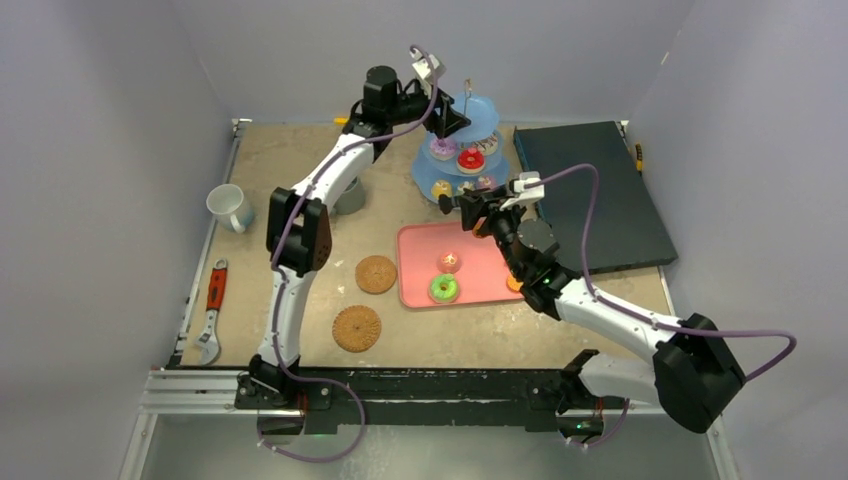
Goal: Serve the afternoon tea
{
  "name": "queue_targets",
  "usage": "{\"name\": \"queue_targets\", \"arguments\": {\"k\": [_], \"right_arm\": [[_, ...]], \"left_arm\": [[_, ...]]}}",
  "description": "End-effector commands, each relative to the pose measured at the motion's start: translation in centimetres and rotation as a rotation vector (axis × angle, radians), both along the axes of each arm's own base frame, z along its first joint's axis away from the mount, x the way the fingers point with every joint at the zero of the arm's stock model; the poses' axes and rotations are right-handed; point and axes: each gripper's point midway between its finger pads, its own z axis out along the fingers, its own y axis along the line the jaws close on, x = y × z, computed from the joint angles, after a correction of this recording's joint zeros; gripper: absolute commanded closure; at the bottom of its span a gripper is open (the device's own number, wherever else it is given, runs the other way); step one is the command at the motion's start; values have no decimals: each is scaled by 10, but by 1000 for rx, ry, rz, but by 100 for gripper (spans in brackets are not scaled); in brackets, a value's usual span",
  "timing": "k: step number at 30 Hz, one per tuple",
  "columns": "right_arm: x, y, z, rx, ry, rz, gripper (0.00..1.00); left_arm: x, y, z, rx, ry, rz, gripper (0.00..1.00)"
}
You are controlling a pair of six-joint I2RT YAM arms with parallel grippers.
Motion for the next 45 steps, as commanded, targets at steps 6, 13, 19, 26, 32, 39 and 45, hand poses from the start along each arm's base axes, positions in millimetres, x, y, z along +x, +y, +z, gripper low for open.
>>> {"name": "queue_targets", "arguments": {"k": [6,13,19,26,32,39,45], "right_arm": [[-13,-11,9,48,5,-11,38],[-16,-12,9,57,22,-9,38],[-13,-9,14,59,20,-9,38],[-14,-12,22,61,10,-17,39],[-15,-16,24,59,9,-28,39],[-16,-16,22,58,17,-30,39],[-16,-16,23,63,16,-29,40]], "left_arm": [[18,-7,33,-140,-143,-32,33],[10,-9,35,-199,-140,-94,41],[10,-12,24,-196,-118,-116,49],[15,-16,14,-205,-108,-115,50],[20,-22,15,-227,-115,-98,68],[20,-29,23,-254,-137,-81,89],[20,-27,31,-259,-168,-71,100]]}}
